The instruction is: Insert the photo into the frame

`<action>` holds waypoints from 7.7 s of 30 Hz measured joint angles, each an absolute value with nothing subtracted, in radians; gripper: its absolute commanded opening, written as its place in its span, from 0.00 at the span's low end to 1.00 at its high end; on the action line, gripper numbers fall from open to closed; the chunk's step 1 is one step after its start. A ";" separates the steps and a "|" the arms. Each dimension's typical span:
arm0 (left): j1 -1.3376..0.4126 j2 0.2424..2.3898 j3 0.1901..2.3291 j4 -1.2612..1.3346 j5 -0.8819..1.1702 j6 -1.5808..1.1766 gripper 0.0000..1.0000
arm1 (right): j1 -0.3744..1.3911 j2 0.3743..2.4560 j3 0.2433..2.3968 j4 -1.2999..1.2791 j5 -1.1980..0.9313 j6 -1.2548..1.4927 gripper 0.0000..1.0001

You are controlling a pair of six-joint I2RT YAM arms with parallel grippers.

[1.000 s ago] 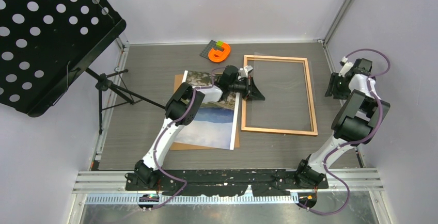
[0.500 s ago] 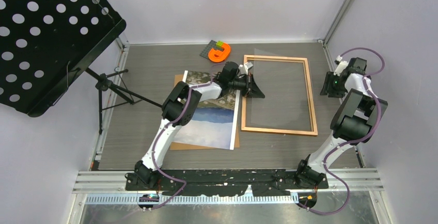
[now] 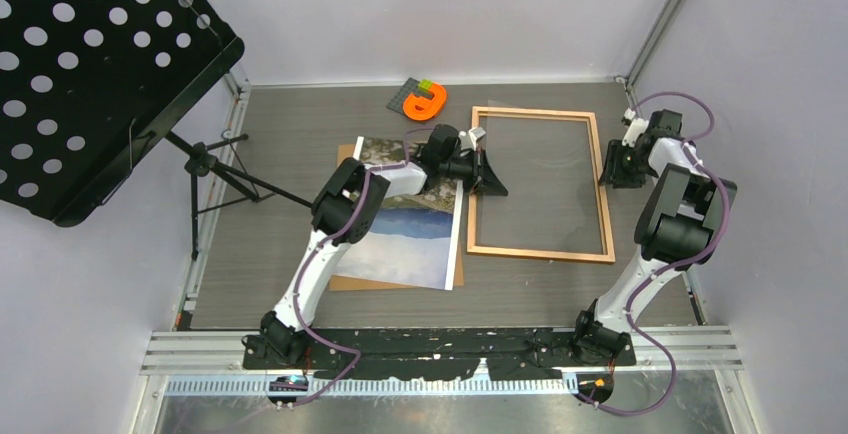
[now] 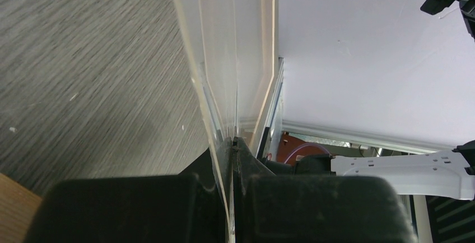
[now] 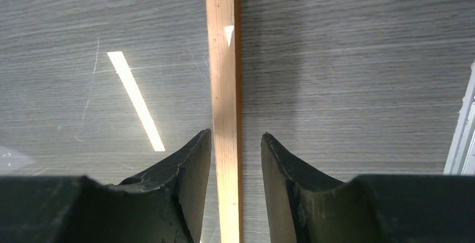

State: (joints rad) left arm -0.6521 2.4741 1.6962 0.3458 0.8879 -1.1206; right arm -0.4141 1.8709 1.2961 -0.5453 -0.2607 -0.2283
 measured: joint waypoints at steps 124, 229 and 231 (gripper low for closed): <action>-0.644 2.505 1.620 0.699 0.838 -1.472 0.00 | -0.454 1.967 1.384 -0.610 -0.397 -0.155 0.58; -0.664 2.505 1.703 0.478 0.730 -1.065 0.00 | -0.476 1.949 1.367 -0.841 -0.455 -0.386 0.49; -0.664 2.505 1.703 0.481 0.725 -1.065 0.00 | -0.476 1.949 1.367 -0.839 -0.455 -0.385 0.46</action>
State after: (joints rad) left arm -0.6643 2.5050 1.7027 0.4812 0.7250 -1.0645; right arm -0.4755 1.9491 1.3670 -0.8391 -0.4549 -0.3847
